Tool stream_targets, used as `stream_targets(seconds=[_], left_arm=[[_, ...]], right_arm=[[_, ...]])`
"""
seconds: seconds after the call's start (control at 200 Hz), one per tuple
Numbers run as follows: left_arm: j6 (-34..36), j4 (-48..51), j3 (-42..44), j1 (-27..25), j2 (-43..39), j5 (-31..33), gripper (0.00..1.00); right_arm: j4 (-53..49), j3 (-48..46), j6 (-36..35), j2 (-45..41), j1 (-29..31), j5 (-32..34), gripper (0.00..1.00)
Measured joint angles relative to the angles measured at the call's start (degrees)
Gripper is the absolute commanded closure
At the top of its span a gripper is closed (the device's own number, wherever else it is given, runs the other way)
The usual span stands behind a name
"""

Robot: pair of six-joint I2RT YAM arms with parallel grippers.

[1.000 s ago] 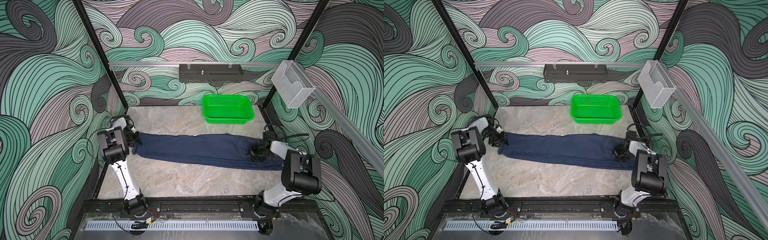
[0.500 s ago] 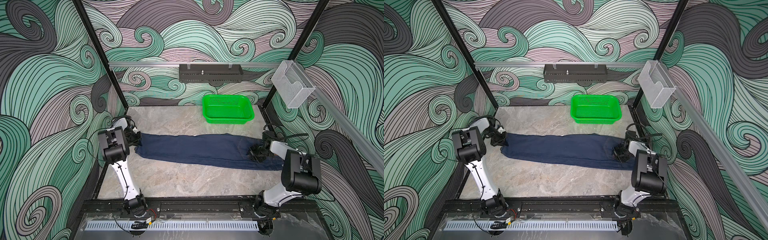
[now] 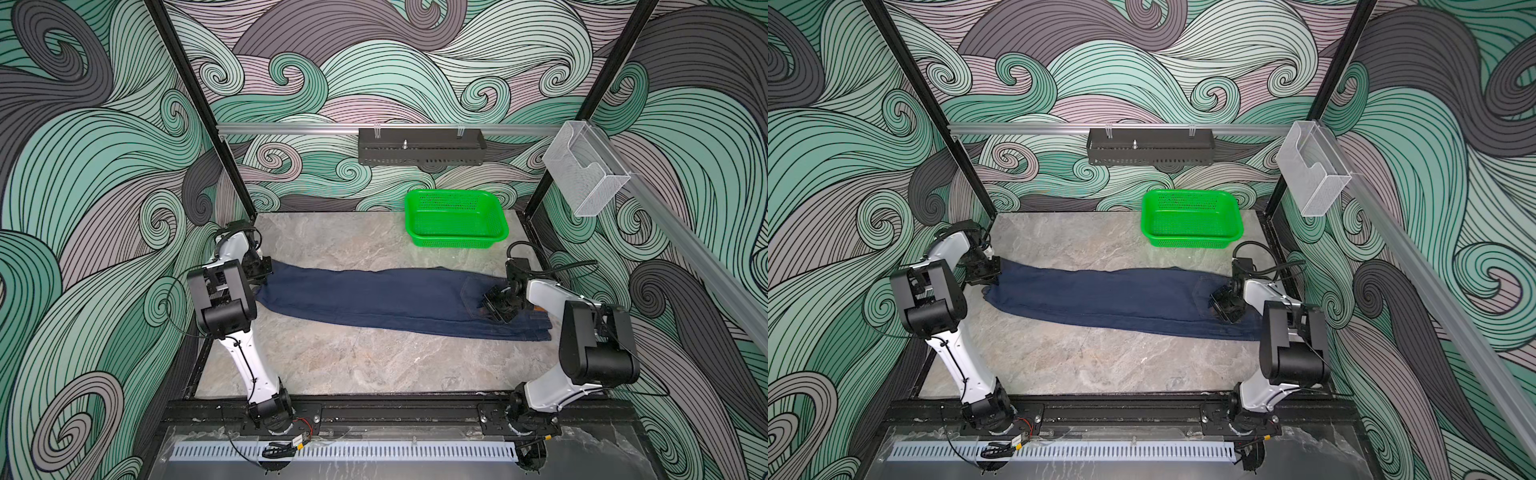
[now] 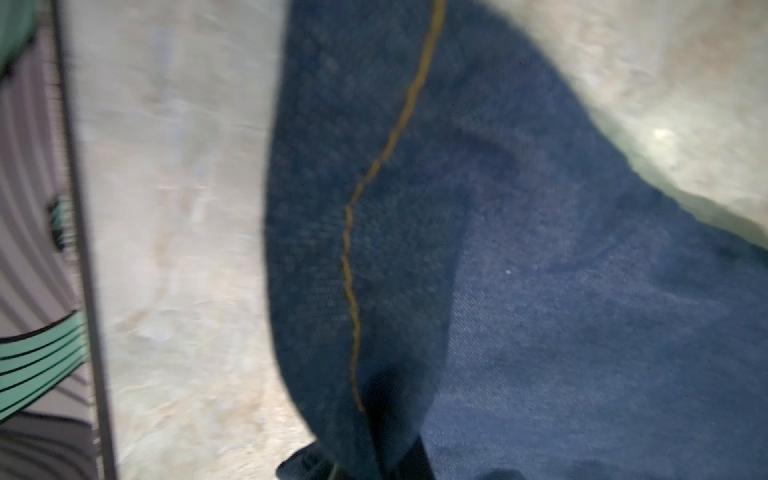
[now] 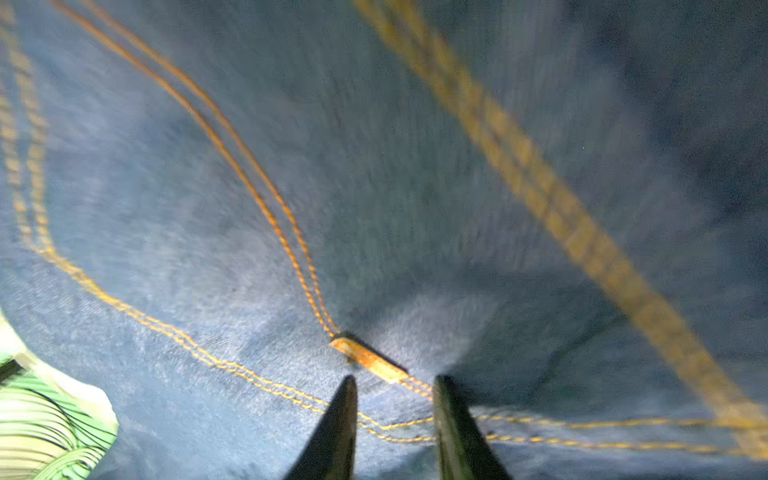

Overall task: Fold and stack the trousers
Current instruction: 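Fold the hem end toward the waistband with the left gripper, lifting it over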

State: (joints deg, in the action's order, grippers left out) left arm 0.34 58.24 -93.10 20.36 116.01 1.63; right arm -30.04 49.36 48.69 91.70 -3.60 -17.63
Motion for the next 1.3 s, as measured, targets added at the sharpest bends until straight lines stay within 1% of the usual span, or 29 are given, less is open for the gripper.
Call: stream_targets(seconds=[0.1, 0.315, 0.53, 0.6, 0.685, 0.831, 0.901, 0.966, 1.071, 1.136, 1.216, 1.301], left_arm=[[-0.59, -0.98, -0.35, 1.42, -0.5, 3.23, 1.0], [-1.55, -2.95, -0.55, 3.93, -1.92, 7.91, 1.0], [-1.95, -3.39, -0.5, 4.24, -3.3, 7.65, 1.0], [-1.86, -3.91, -0.09, 4.24, -4.87, 5.81, 1.0], [-1.49, -4.96, 1.68, 4.15, -8.35, 1.79, 1.0], [-1.33, -5.57, 4.28, 2.56, -13.68, -4.24, 1.0], [-1.49, -5.53, 4.55, 0.11, -15.06, -6.69, 1.0], [-2.1, -5.11, 4.48, -3.17, -15.78, -9.03, 1.0], [-4.96, -2.43, 3.5, -7.96, -15.96, -12.7, 1.0], [-7.17, -1.27, 3.61, -10.03, -16.28, -15.47, 1.0], [-10.19, -1.73, 6.03, -12.02, -18.49, -18.75, 1.0], [-13.49, -2.34, 9.92, -14.56, -22.73, -20.57, 1.0]], right_arm=[[-1.09, 1.57, -0.2, -1.22, 0.9, 0.22, 0.52], [-3.45, 5.07, -0.96, -6.19, 1.44, 1.38, 0.51], [-5.95, 5.7, -3.19, -7.37, 1.09, 4.46, 0.51], [-6.88, 5.7, -4.02, -7.37, 0.55, 5.53, 0.52], [-7.78, 5.7, -5.05, -7.37, -0.92, 6.29, 0.51], [-8.33, 5.68, -5.9, -7.37, -3.23, 6.97, 0.51], [-8.44, 5.64, -6.27, -7.37, -3.63, 7.1, 0.51], [-8.41, 5.44, -6.38, -7.37, -3.61, 7.06, 0.51], [-8.44, 5.03, -6.51, -7.37, -3.72, 6.88, 0.51], [-8.31, 4.52, -6.51, -7.5, -3.82, 6.69, 0.51], [-8.22, 3.85, -6.51, -7.69, -4.07, 6.38, 0.51], [-8.15, 3.34, -6.49, -7.91, -4.33, 5.88, 0.51]])
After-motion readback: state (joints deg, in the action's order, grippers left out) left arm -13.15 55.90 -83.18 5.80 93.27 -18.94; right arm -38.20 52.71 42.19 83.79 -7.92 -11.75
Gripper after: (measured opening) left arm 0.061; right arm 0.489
